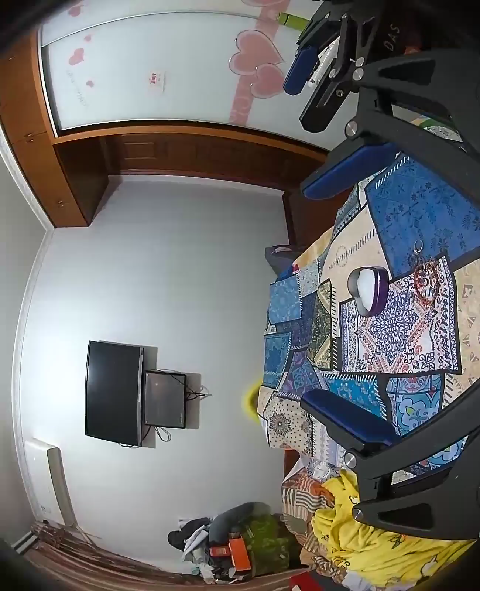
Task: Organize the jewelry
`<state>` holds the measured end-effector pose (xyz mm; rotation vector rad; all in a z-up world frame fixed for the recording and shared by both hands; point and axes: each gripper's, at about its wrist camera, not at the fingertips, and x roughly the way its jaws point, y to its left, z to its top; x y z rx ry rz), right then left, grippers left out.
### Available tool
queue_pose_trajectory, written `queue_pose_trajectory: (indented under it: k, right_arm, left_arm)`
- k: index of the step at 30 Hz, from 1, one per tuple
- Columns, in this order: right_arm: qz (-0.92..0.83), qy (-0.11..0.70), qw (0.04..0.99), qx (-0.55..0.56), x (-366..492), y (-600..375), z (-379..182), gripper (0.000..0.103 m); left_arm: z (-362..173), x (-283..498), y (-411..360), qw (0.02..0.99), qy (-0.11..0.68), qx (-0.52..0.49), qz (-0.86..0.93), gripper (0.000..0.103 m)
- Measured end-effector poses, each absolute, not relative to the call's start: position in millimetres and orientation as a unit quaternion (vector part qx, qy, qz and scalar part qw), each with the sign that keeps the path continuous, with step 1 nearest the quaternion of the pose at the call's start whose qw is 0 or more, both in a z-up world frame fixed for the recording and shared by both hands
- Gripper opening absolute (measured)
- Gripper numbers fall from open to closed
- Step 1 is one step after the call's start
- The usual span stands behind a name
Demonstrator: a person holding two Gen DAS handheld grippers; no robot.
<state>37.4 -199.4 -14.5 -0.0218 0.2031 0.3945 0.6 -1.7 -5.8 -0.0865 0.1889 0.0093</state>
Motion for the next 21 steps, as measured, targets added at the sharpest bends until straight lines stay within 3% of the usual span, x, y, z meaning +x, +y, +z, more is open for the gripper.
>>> queue_pose_trajectory:
  k: [21]
  right_arm:
    - [0.196,0.114,0.974,-0.011,39.7,-200.3,-10.7,0.085]
  left_arm:
    - [-8.5,4.0,2.1,0.994,0.103,-0.048,0.005,0.103]
